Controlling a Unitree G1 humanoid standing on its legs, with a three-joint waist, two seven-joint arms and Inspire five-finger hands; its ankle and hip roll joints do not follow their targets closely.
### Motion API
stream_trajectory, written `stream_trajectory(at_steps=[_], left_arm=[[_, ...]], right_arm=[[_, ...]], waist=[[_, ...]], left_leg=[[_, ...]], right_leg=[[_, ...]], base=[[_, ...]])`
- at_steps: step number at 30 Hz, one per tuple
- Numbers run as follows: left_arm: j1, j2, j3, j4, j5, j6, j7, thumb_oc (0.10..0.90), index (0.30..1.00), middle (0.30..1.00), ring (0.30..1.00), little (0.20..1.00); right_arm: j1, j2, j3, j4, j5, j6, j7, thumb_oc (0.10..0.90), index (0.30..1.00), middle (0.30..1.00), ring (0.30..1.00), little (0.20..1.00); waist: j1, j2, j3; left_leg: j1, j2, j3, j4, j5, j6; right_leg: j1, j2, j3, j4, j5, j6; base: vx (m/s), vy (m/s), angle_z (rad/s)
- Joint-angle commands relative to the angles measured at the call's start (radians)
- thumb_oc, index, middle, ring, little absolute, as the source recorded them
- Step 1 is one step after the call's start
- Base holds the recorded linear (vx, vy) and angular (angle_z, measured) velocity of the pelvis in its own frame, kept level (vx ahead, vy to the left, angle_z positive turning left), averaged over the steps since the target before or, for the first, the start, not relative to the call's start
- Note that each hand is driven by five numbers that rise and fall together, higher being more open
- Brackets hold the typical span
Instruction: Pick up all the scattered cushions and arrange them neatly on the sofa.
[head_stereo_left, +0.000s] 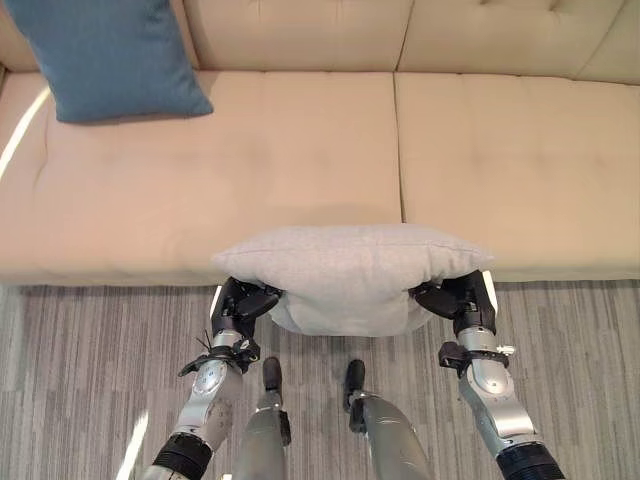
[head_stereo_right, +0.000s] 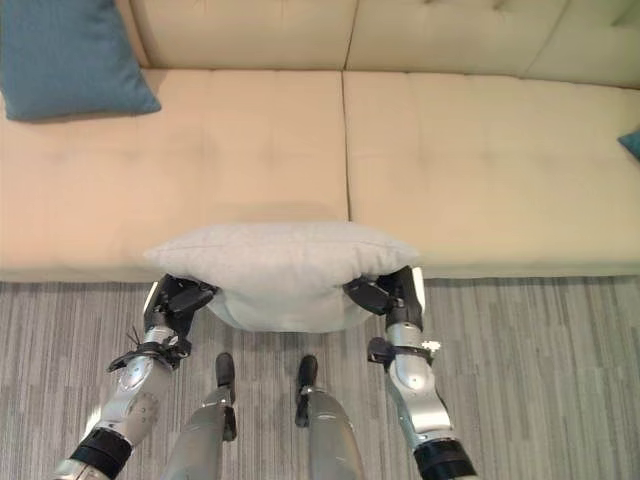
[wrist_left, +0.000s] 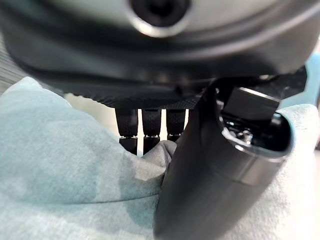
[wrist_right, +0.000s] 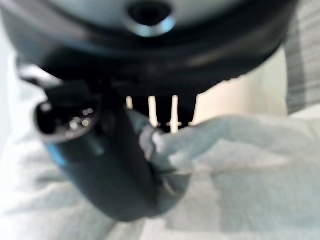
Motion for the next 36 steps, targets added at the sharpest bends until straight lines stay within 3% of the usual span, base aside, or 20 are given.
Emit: stream_trajectory(at_steps=[1,3,5,11,12,13,14,15,17,18,19,21,24,27,29,30,31,32,34,36], left_arm=[[-0.055,-0.087,-0.132,-0.178,0.079,-0.079,-0.125,0.4,0.3,0.3,0.3,0.3],[-0.051,-0.093,-0.139,-0.179,0.098,-0.08,-0.119,0.4,0.3,0.3,0.3,0.3],[-0.05,-0.085,-0.143,-0.184,0.126,-0.079,-0.11,0.4,0.3,0.3,0.3,0.3],[-0.042,-0.08,-0.142,-0.207,0.149,-0.076,-0.078,0.4,0.3,0.3,0.3,0.3],[-0.037,-0.075,-0.139,-0.209,0.151,-0.076,-0.079,0.4,0.3,0.3,0.3,0.3],[-0.022,-0.063,-0.134,-0.219,0.157,-0.077,-0.07,0.4,0.3,0.3,0.3,0.3],[-0.022,-0.063,-0.134,-0.219,0.157,-0.077,-0.07,0.4,0.3,0.3,0.3,0.3],[-0.023,-0.057,-0.131,-0.217,0.164,-0.074,-0.072,0.4,0.3,0.3,0.3,0.3],[-0.012,-0.051,-0.121,-0.213,0.157,-0.073,-0.08,0.4,0.3,0.3,0.3,0.3],[-0.012,-0.051,-0.121,-0.214,0.157,-0.073,-0.08,0.4,0.3,0.3,0.3,0.3],[-0.001,-0.048,-0.117,-0.213,0.145,-0.068,-0.089,0.4,0.3,0.3,0.3,0.3],[-0.002,-0.05,-0.121,-0.214,0.145,-0.067,-0.089,0.4,0.3,0.3,0.3,0.3],[-0.005,-0.063,-0.13,-0.19,0.157,-0.068,-0.093,0.4,0.3,0.3,0.3,0.3],[0.001,-0.077,-0.137,-0.178,0.142,-0.062,-0.101,0.4,0.3,0.3,0.3,0.3],[-0.008,-0.094,-0.148,-0.166,0.139,-0.062,-0.095,0.4,0.3,0.3,0.3,0.3],[-0.008,-0.094,-0.148,-0.166,0.139,-0.062,-0.095,0.4,0.3,0.3,0.3,0.3],[-0.024,-0.102,-0.158,-0.158,0.14,-0.06,-0.087,0.4,0.3,0.3,0.3,0.3],[-0.025,-0.104,-0.16,-0.159,0.143,-0.057,-0.085,0.4,0.3,0.3,0.3,0.3],[-0.018,-0.105,-0.162,-0.162,0.148,-0.051,-0.09,0.4,0.3,0.3,0.3,0.3],[-0.015,-0.11,-0.162,-0.153,0.153,-0.05,-0.095,0.4,0.3,0.3,0.3,0.3]], right_arm=[[-0.014,0.008,0.074,-0.19,-0.048,-0.116,0.059,0.4,0.3,0.3,0.3,0.3],[-0.008,0.004,0.074,-0.199,-0.053,-0.114,0.065,0.4,0.3,0.3,0.3,0.3],[-0.003,0.0,0.073,-0.204,-0.055,-0.109,0.07,0.4,0.3,0.3,0.3,0.3],[-0.016,0.006,0.078,-0.217,-0.057,-0.092,0.07,0.4,0.3,0.3,0.3,0.3],[-0.023,0.011,0.085,-0.217,-0.06,-0.09,0.069,0.4,0.3,0.3,0.3,0.3],[-0.034,0.02,0.1,-0.216,-0.063,-0.08,0.074,0.4,0.3,0.3,0.3,0.3],[-0.034,0.02,0.1,-0.216,-0.063,-0.08,0.074,0.4,0.3,0.3,0.3,0.3],[-0.045,0.033,0.114,-0.209,-0.069,-0.079,0.074,0.4,0.3,0.3,0.3,0.3],[-0.056,0.035,0.128,-0.206,-0.09,-0.073,0.074,0.4,0.3,0.3,0.3,0.3],[-0.056,0.035,0.129,-0.206,-0.091,-0.073,0.074,0.4,0.3,0.3,0.3,0.3],[-0.07,0.029,0.147,-0.211,-0.1,-0.064,0.087,0.4,0.3,0.3,0.3,0.3],[-0.071,0.021,0.15,-0.216,-0.105,-0.06,0.09,0.4,0.3,0.3,0.3,0.3],[-0.057,0.014,0.152,-0.22,-0.118,-0.06,0.091,0.4,0.3,0.3,0.3,0.3],[-0.029,-0.005,0.137,-0.24,-0.117,-0.063,0.09,0.4,0.3,0.3,0.3,0.3],[-0.023,-0.017,0.128,-0.242,-0.113,-0.068,0.083,0.4,0.3,0.3,0.3,0.3],[-0.024,-0.017,0.128,-0.241,-0.113,-0.069,0.083,0.4,0.3,0.3,0.3,0.3],[-0.029,-0.029,0.123,-0.243,-0.106,-0.071,0.07,0.4,0.3,0.3,0.3,0.3],[-0.03,-0.032,0.123,-0.243,-0.101,-0.07,0.066,0.4,0.3,0.3,0.3,0.3],[-0.019,-0.038,0.114,-0.252,-0.094,-0.069,0.069,0.4,0.3,0.3,0.3,0.3],[-0.016,-0.039,0.108,-0.249,-0.097,-0.069,0.073,0.4,0.3,0.3,0.3,0.3]], waist=[[-0.013,-0.024,-0.168],[-0.011,-0.025,-0.189],[-0.016,-0.023,-0.215],[0.001,-0.01,-0.218],[0.003,-0.006,-0.217],[0.011,-0.004,-0.204],[0.012,-0.004,-0.204],[0.017,0.007,-0.195],[0.029,0.009,-0.207],[0.028,0.01,-0.205],[0.037,0.009,-0.224],[0.035,0.009,-0.226],[0.031,-0.011,-0.255],[0.018,-0.011,-0.268],[0.013,-0.014,-0.256],[0.011,-0.012,-0.257],[0.008,-0.015,-0.238],[0.008,-0.02,-0.232],[0.015,-0.028,-0.232],[0.022,-0.035,-0.24]], left_leg=[[-0.023,-0.084,-0.129,0.118,-0.114,0.009],[0.011,-0.121,-0.178,0.107,-0.141,0.012],[0.051,-0.127,-0.182,0.092,-0.155,0.02],[0.144,-0.125,-0.122,0.068,-0.185,0.059],[0.164,-0.122,-0.112,0.057,-0.191,0.069],[0.198,-0.11,-0.08,0.043,-0.188,0.086],[0.199,-0.11,-0.079,0.042,-0.188,0.086],[0.212,-0.098,-0.067,0.033,-0.189,0.092],[0.233,-0.082,-0.049,0.01,-0.199,0.089],[0.237,-0.081,-0.05,0.009,-0.2,0.088],[0.271,-0.065,-0.029,-0.029,-0.205,0.08],[0.289,-0.061,-0.028,-0.04,-0.206,0.075],[0.32,-0.062,-0.035,-0.057,-0.212,0.051],[0.315,-0.032,-0.047,-0.008,-0.227,0.019],[0.261,-0.007,-0.056,0.128,-0.189,-0.007],[0.254,-0.006,-0.06,0.138,-0.193,-0.008],[0.163,0.013,-0.066,0.298,-0.144,-0.016],[0.14,0.023,-0.054,0.34,-0.123,-0.013],[0.082,-0.019,-0.05,0.356,-0.161,0.008],[0.05,-0.066,-0.03,0.283,-0.196,0.027]], right_leg=[[0.124,0.041,0.071,-0.135,-0.029,0.031],[0.157,0.055,0.107,-0.16,-0.012,0.043],[0.175,0.059,0.136,-0.157,0.0,0.052],[0.18,0.057,0.176,-0.053,-0.006,0.083],[0.17,0.054,0.176,-0.019,0.0,0.1],[0.138,0.052,0.189,0.081,0.051,0.152],[0.138,0.052,0.19,0.082,0.051,0.152],[0.1,0.038,0.168,0.129,0.051,0.178],[0.104,-0.019,0.106,0.066,0.038,0.163],[0.108,-0.018,0.104,0.065,0.036,0.163],[0.119,-0.08,0.032,-0.069,0.067,0.141],[0.122,-0.084,0.022,-0.103,0.082,0.14],[0.178,-0.062,0.037,-0.173,0.09,0.136],[0.218,-0.043,0.02,-0.185,0.072,0.112],[0.245,-0.028,0.013,-0.188,0.054,0.083],[0.243,-0.027,0.01,-0.187,0.054,0.082],[0.26,-0.014,0.007,-0.19,0.037,0.051],[0.272,-0.008,0.005,-0.195,0.027,0.038],[0.305,0.003,0.008,-0.217,0.012,0.03],[0.322,0.01,0.007,-0.239,0.008,0.036]], base=[[0.15,0.062,-0.55],[0.16,0.085,-0.86],[0.19,0.116,-0.69],[0.1,0.163,-0.52],[0.04,0.135,-0.95],[0.04,0.134,-1.04],[-0.01,0.111,-0.96],[-0.02,0.013,-0.69],[0.04,-0.046,-0.56],[0.19,-0.198,-0.57],[0.15,-0.155,-0.48],[0.16,-0.175,-0.46],[0.18,-0.218,-0.02],[0.13,-0.262,0.1],[0.06,-0.235,0.16],[0.01,-0.237,0.22],[0.02,-0.212,0.26],[0.1,-0.294,0.25],[0.18,-0.184,0.1],[0.18,-0.091,0.08]])
